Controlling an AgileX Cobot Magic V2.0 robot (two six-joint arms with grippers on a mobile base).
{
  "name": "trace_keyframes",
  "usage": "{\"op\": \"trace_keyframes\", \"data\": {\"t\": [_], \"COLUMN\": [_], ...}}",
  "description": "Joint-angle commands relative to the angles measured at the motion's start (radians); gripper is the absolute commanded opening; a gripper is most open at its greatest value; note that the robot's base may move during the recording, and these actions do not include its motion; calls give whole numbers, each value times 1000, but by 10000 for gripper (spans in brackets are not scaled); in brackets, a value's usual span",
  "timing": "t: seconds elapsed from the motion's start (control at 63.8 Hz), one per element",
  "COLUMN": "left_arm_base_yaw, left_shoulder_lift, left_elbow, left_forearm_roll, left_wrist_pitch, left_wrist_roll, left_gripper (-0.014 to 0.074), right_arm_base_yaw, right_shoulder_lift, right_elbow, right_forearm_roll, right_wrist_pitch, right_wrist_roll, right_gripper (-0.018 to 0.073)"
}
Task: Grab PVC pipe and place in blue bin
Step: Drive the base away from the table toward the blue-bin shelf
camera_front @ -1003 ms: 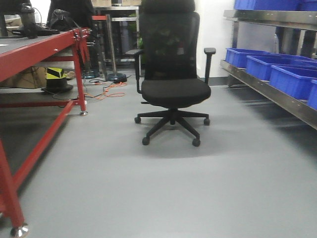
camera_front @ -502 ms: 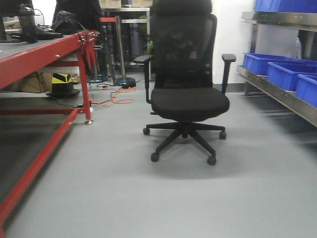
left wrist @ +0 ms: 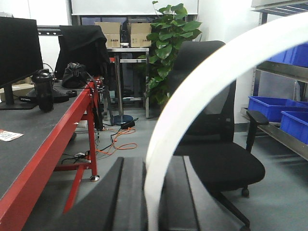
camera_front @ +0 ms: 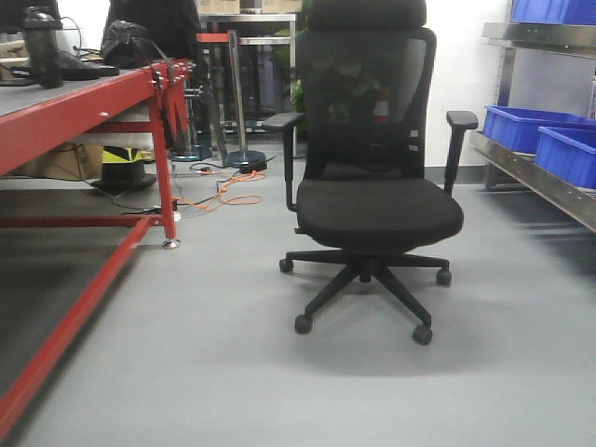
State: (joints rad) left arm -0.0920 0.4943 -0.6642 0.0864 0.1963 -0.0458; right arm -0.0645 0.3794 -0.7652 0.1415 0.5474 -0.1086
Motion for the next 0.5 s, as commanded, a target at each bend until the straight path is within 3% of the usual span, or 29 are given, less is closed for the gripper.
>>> {"op": "trace_keyframes", "data": {"t": [0.0, 0.486], "left_arm_base_yaw": [-8, -8], "left_shoulder_lift": [-2, -2], "left_elbow": [-8, -8], "left_forearm_roll": [-4, -4], "left_wrist_pitch": [-31, -31], "left_wrist_roll": [-8, -8], "left_gripper": [-111, -111], "right_arm_base_yaw": [3, 3], "right_shoulder_lift": [-2, -2], "right_elbow": [-1, -1], "right_forearm_roll": [-8, -8], "right_wrist_pitch": [-30, -30], "right_wrist_roll": [-6, -6], "right_gripper": [-162, -162]}}
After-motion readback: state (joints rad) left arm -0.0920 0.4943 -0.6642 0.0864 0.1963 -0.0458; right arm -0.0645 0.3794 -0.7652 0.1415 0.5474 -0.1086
